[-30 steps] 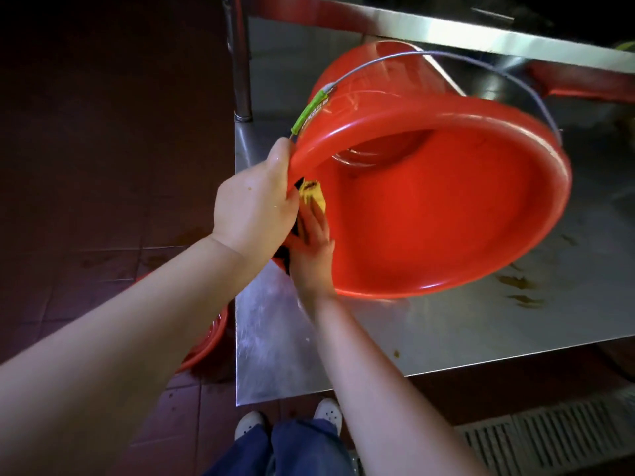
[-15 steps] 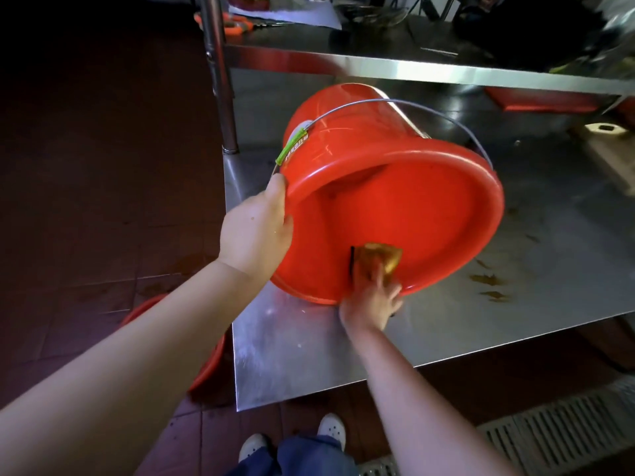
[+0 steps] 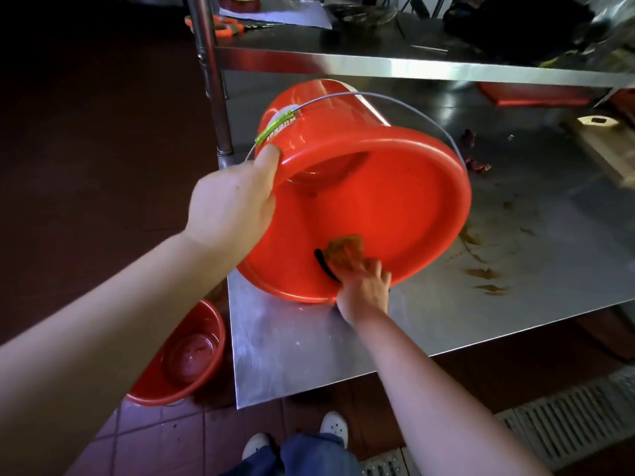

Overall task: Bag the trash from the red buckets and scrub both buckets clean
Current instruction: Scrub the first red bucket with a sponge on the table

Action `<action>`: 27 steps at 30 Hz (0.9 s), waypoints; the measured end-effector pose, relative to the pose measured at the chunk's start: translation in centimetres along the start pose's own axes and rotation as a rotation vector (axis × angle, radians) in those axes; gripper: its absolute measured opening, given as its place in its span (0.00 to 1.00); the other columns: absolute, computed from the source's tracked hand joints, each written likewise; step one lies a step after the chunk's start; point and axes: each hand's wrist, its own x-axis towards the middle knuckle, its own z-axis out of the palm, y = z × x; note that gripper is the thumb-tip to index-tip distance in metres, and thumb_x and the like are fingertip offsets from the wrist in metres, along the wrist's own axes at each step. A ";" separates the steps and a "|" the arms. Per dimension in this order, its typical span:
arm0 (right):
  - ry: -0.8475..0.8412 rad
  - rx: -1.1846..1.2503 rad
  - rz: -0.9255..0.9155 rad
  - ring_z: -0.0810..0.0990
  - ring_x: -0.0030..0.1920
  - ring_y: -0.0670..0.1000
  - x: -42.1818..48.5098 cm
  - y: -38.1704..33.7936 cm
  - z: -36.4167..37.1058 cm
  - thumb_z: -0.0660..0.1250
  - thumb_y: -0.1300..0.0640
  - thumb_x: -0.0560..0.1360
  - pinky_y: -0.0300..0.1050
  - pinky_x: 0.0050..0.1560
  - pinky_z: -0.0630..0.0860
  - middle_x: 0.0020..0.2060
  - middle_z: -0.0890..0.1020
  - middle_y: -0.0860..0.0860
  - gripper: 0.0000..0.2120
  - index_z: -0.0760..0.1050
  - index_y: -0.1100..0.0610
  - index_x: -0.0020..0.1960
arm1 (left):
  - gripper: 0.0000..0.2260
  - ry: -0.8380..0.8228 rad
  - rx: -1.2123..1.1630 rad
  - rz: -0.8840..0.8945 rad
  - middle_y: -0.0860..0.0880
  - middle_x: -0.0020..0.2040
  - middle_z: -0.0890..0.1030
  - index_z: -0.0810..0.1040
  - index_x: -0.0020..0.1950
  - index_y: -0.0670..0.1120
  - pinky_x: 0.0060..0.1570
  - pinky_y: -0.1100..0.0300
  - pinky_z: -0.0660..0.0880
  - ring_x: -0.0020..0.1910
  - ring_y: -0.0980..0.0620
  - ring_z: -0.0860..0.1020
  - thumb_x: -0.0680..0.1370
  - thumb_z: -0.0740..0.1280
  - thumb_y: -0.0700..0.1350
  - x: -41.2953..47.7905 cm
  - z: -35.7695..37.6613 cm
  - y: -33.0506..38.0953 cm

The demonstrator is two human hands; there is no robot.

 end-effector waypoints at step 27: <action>0.048 -0.081 0.240 0.64 0.62 0.61 1.7 -0.8 1.2 0.58 0.61 0.74 0.51 0.57 0.63 0.75 0.55 0.43 0.30 0.59 0.43 0.74 | 0.10 -0.061 -0.189 -0.445 0.51 0.28 0.67 0.67 0.48 0.43 0.30 0.56 0.62 0.28 0.44 0.67 0.69 0.65 0.38 -5.1 4.1 0.3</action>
